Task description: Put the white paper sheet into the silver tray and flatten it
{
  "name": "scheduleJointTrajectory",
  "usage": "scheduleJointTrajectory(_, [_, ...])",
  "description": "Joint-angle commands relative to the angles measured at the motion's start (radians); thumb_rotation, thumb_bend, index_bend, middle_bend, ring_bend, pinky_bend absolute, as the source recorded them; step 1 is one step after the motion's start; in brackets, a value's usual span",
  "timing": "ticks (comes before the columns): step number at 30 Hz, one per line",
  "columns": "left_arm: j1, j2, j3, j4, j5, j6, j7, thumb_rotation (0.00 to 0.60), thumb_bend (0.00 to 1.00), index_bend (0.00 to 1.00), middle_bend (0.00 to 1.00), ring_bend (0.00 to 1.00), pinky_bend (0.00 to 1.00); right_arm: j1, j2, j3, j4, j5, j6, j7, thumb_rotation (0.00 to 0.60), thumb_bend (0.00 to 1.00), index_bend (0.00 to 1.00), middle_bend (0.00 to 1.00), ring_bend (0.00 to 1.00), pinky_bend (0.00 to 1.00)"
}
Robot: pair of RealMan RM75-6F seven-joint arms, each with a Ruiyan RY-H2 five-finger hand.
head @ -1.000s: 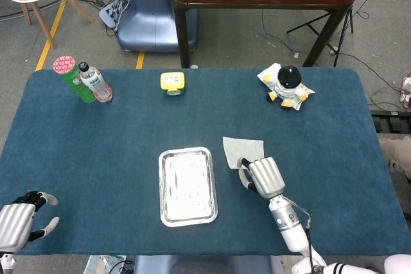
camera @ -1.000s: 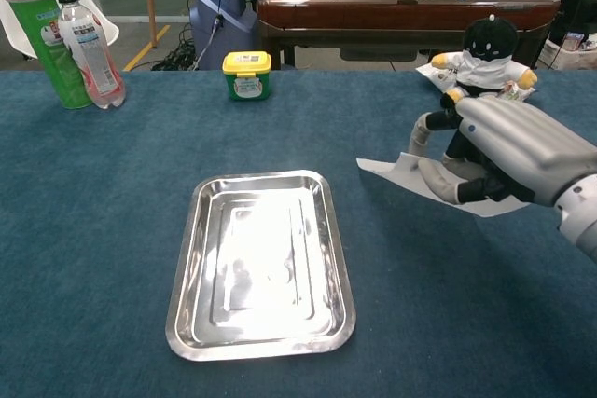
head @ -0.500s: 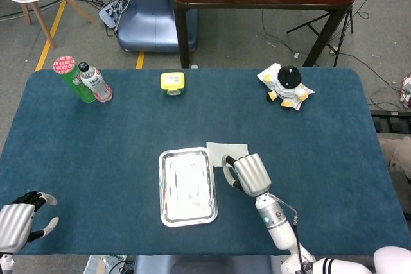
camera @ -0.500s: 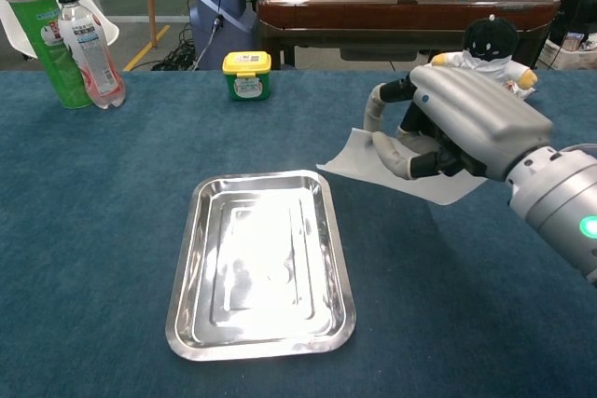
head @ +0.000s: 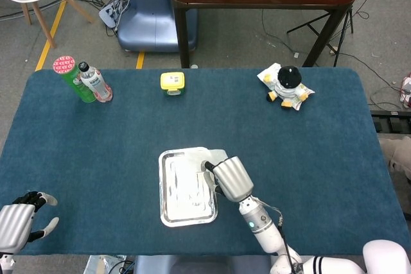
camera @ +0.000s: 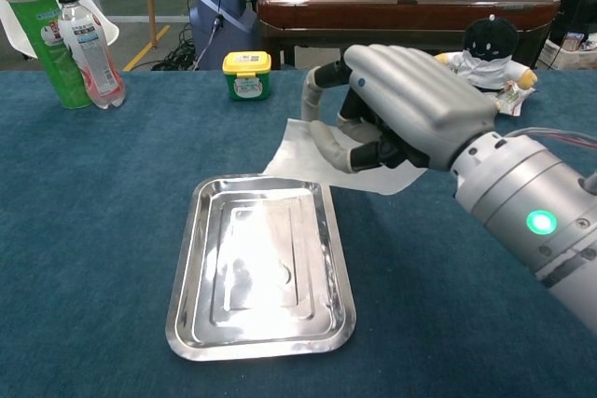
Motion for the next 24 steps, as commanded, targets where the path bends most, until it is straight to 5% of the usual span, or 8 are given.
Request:
scheduleJointTrajectory(1, [0.000,0.000,0.000,0.000,-0.001,0.000,0.000,0.600,0.25,0.46,0.44,0.31,0.41,0.013,-0.016,0.003,-0.003,-0.002,-0.007,-0.012,0.600,0.55,0.53,1.00,1.00,1.00])
scheduleJointTrajectory(24, [0.007,0.011,0.000,-0.002,0.008,0.016,-0.016,0.600,0.25,0.46,0.44,0.31,0.41,0.057,-0.205,0.020,0.106,0.044,0.005,-0.076,0.600,0.56,0.53,1.00,1.00,1.00])
